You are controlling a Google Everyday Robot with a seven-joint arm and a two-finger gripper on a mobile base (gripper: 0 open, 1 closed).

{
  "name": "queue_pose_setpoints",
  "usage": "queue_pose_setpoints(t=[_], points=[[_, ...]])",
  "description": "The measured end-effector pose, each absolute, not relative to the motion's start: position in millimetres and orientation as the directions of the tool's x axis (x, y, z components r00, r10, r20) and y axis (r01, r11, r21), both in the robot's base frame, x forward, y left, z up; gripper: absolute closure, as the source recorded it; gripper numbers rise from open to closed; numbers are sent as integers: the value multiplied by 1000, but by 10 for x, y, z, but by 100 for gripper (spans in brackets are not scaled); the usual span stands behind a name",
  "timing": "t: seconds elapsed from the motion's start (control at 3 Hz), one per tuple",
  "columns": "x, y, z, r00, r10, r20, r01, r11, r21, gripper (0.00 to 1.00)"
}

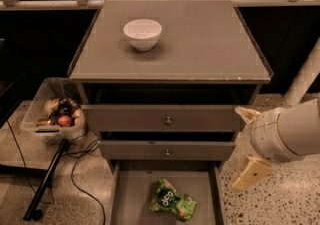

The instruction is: Pick green rice chip bag from bottom drawer and place on counter

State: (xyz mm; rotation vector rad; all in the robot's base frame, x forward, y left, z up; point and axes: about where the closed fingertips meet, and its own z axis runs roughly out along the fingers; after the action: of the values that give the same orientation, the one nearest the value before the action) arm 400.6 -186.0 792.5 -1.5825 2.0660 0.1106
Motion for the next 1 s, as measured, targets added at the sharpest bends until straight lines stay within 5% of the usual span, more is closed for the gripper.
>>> queue_pose_setpoints(t=[1.0], points=[[4149,-1793,6780,-172,-795,-581,-923,336,-187,0]])
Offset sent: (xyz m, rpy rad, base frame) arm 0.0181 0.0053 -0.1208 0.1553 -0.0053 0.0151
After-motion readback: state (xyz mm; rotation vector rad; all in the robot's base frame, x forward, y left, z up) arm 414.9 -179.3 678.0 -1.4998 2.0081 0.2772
